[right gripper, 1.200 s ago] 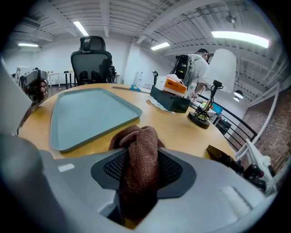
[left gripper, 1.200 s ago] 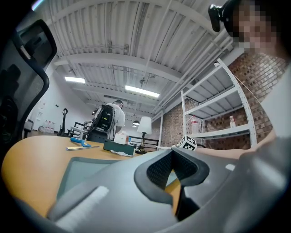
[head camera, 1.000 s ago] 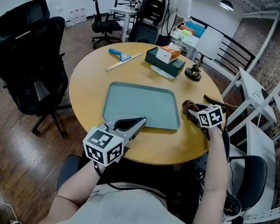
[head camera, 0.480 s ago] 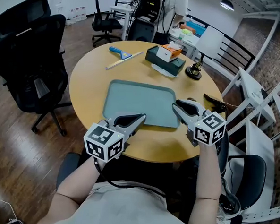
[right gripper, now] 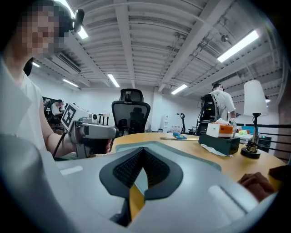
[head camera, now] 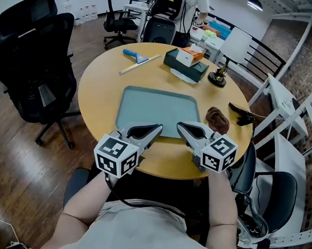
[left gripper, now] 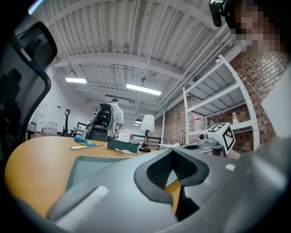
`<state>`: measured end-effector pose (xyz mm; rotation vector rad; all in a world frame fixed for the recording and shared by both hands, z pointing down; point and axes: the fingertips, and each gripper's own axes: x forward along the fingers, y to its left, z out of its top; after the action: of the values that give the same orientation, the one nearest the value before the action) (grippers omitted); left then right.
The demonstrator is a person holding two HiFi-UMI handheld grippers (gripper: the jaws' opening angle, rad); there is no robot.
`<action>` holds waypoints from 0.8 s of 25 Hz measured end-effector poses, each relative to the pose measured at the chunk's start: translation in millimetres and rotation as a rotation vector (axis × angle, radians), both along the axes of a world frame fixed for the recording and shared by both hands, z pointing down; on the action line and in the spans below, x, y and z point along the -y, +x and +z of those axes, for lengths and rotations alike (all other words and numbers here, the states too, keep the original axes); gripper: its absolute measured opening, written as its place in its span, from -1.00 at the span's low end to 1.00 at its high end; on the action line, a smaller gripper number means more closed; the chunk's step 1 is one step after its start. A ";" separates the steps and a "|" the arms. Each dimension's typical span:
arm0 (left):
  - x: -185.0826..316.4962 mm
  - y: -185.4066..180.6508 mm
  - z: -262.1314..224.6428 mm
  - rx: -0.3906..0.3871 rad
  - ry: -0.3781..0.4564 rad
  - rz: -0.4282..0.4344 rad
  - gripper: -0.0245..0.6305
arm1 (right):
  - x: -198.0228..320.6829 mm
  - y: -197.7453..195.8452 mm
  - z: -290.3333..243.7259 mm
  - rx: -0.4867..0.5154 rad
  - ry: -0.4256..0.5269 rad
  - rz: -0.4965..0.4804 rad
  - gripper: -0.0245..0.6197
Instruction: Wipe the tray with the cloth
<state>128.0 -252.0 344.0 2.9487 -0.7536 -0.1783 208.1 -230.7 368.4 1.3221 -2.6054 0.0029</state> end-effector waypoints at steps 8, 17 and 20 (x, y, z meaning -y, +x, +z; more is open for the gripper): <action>-0.7 3.3 1.5 0.002 -0.003 0.007 -0.93 | -2.4 -1.0 -5.1 0.006 0.028 0.008 -0.92; -1.3 3.0 1.5 0.005 -0.001 0.007 -0.93 | -3.2 -3.9 -6.0 0.021 0.031 -0.001 -0.92; -2.2 1.7 0.4 0.005 0.000 0.005 -0.93 | -4.2 -4.3 -8.4 0.024 0.034 -0.003 -0.92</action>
<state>129.7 -249.8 344.4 2.9513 -0.7472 -0.1708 203.8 -226.5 360.0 1.3377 -2.6390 -0.0261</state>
